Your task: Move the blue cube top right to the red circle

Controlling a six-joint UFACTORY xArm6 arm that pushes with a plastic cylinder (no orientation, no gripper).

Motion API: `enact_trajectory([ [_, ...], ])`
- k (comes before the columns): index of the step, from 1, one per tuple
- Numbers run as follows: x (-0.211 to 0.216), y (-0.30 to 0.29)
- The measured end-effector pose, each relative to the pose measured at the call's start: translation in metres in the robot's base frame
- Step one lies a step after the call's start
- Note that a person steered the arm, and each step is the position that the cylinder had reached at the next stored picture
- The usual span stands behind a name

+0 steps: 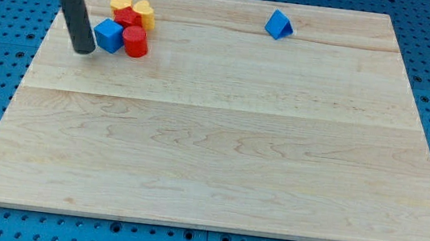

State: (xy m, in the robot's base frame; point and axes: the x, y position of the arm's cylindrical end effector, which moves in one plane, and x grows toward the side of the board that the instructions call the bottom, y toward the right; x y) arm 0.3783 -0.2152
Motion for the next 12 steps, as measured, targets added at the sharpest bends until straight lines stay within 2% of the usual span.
enact_trajectory([
  [1, 0.017, 0.086],
  [2, -0.046, 0.198],
  [3, -0.084, 0.296],
  [4, -0.094, 0.377],
  [5, -0.134, 0.389],
  [7, -0.141, 0.23],
  [8, -0.167, 0.219],
  [9, -0.169, 0.193],
  [11, -0.117, 0.139],
  [12, -0.115, 0.174],
])
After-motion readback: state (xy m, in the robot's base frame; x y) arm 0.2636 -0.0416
